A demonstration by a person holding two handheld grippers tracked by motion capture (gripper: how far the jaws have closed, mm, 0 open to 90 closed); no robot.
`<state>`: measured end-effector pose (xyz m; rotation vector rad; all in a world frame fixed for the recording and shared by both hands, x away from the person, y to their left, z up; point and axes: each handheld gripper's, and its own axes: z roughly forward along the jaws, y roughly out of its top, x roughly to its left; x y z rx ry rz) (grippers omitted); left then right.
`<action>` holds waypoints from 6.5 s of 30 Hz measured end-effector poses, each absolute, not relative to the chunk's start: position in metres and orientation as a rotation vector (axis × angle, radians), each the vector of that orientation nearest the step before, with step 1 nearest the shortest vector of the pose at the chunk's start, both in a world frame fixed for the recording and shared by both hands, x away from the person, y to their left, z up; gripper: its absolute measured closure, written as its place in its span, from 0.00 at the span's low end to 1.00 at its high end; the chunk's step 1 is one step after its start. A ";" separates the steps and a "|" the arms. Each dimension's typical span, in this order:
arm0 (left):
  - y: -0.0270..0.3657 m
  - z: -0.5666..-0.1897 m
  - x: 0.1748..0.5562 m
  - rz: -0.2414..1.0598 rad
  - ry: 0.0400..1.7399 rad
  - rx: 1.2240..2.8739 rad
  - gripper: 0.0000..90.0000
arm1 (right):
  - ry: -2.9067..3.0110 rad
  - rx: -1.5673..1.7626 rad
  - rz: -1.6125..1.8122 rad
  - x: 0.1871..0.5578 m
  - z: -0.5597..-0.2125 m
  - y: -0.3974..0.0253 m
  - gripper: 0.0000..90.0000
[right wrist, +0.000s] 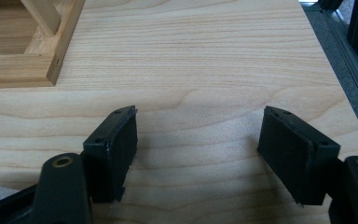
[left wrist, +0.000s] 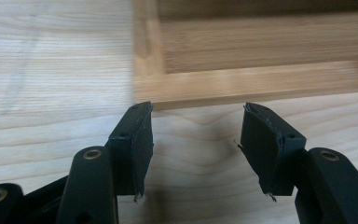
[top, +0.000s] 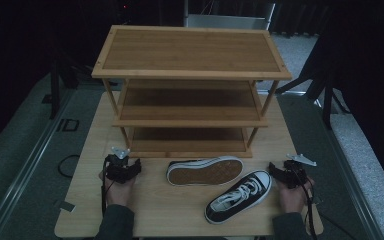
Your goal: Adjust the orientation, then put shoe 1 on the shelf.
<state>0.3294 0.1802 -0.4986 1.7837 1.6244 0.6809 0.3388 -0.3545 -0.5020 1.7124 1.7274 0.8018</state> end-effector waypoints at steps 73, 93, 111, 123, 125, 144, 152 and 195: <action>0.054 -0.446 0.255 0.090 0.956 1.939 0.73 | 1.718 1.721 0.812 0.336 -0.502 -0.353 0.32; 0.066 -0.424 0.270 0.178 0.906 1.941 0.78 | 1.719 1.720 0.812 0.336 -0.502 -0.353 0.32; 0.067 -0.440 0.338 0.103 0.866 2.086 0.75 | 1.718 1.721 0.813 0.336 -0.502 -0.353 0.32; 0.061 -0.451 0.347 -0.038 0.807 2.153 0.76 | 1.717 1.721 0.813 0.336 -0.502 -0.353 0.32; 0.060 -0.453 0.351 -0.069 0.797 2.163 0.77 | 1.718 1.721 0.812 0.336 -0.502 -0.353 0.32; 0.073 -0.452 0.346 -0.178 0.782 2.070 0.99 | 1.718 1.723 0.815 0.336 -0.502 -0.353 0.32; 0.114 -0.451 0.322 -0.142 0.867 2.024 0.99 | 1.719 1.720 0.813 0.336 -0.502 -0.353 0.32; 0.126 -0.455 0.312 -0.220 0.938 1.849 0.98 | 1.719 1.720 0.814 0.336 -0.502 -0.353 0.32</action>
